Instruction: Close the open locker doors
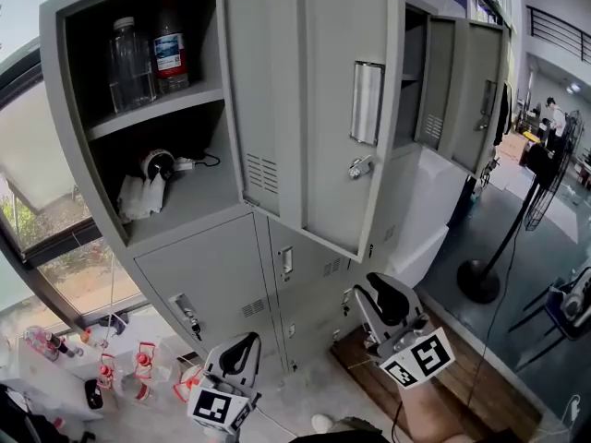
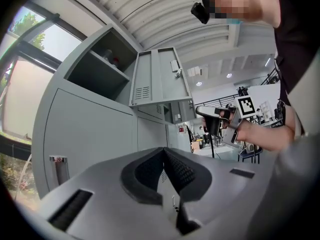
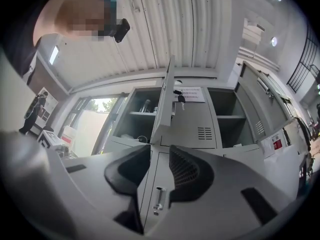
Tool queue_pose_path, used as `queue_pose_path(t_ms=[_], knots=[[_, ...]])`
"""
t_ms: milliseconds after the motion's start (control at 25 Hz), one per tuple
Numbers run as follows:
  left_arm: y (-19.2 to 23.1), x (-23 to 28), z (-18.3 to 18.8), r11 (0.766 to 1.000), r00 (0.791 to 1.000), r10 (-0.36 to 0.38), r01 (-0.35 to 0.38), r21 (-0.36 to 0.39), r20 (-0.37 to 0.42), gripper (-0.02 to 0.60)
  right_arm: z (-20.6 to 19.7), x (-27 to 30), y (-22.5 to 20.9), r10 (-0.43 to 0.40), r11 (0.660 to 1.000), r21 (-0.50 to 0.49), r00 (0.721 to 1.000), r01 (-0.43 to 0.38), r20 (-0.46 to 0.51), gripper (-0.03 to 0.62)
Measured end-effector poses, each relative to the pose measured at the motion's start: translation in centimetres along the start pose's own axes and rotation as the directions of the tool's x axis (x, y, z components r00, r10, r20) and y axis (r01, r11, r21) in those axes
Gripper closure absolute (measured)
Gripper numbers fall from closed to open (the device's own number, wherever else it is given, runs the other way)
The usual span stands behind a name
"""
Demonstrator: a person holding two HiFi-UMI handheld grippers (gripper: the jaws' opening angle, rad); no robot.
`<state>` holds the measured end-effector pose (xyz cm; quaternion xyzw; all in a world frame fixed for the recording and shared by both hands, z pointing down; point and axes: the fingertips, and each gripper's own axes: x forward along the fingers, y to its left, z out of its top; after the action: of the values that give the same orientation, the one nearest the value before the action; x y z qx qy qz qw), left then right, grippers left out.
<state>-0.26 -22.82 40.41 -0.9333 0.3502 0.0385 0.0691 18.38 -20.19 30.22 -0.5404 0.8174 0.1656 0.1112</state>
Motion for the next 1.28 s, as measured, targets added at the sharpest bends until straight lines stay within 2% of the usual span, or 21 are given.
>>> queue_pose_path(t_ms=[280, 600, 1280], knots=[[0.3, 1.5, 0.2, 1.0, 1.0, 0.006, -0.006, 0.005, 0.006, 0.572, 1.4, 1.2, -1.4, 0.03, 0.999, -0.017, 0.999, -0.03, 0.045, 0.464], [1.5, 1.4, 0.2, 0.999, 0.999, 0.046, -0.046, 0.004, 0.005, 0.572, 2.5, 3.2, -1.5, 0.082, 0.997, -0.012, 0.993, -0.082, 0.084, 0.441], [2.8, -0.8, 0.4, 0.995, 0.995, 0.103, -0.103, -0.01, 0.013, 0.572, 3.9, 4.2, 0.8, 0.131, 0.991, -0.025, 0.983, -0.129, 0.126, 0.454]])
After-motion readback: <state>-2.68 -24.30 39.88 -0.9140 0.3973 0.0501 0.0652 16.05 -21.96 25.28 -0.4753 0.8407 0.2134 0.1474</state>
